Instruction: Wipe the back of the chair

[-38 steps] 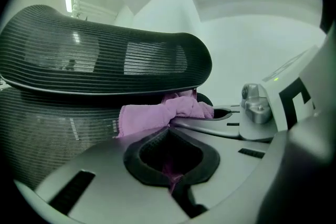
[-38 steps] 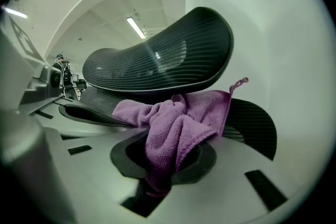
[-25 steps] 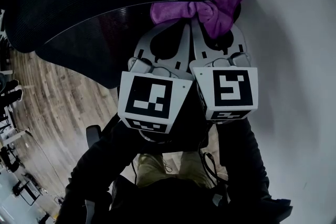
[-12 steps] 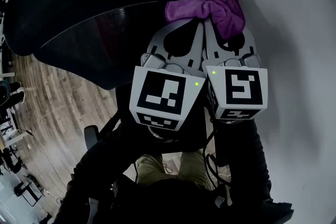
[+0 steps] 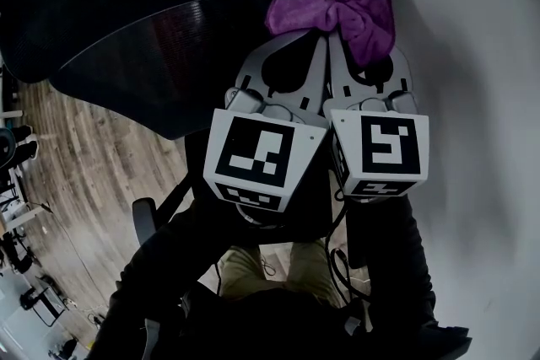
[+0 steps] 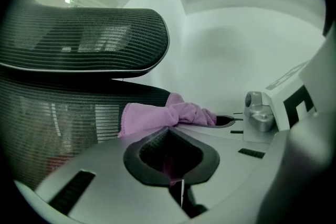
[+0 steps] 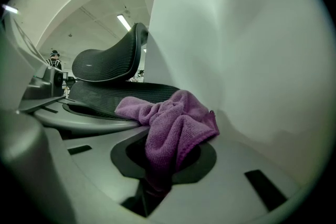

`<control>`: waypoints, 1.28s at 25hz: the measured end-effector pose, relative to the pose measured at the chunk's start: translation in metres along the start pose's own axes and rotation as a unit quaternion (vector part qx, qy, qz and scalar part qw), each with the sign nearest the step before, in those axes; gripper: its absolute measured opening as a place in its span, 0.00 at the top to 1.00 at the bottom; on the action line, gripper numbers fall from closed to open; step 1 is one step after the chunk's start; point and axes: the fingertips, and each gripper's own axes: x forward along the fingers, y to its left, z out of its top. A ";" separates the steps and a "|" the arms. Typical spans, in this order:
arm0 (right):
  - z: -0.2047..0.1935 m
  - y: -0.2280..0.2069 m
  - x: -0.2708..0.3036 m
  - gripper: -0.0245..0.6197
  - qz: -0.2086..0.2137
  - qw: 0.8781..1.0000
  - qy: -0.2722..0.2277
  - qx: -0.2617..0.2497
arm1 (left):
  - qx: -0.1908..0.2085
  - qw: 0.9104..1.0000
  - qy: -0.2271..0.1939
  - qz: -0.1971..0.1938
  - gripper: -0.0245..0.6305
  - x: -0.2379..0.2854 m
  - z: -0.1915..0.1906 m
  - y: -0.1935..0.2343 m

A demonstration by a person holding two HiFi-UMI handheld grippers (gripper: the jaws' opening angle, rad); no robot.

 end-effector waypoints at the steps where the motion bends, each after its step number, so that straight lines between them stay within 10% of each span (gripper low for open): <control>1: -0.002 0.003 0.000 0.86 0.001 1.000 0.004 0.001 | -0.003 1.000 0.000 0.001 0.96 -0.003 -0.001 0.002; 32: 0.027 0.082 0.025 0.86 0.032 0.999 0.012 -0.034 | -0.037 0.999 -0.015 0.030 0.96 -0.055 0.009 0.069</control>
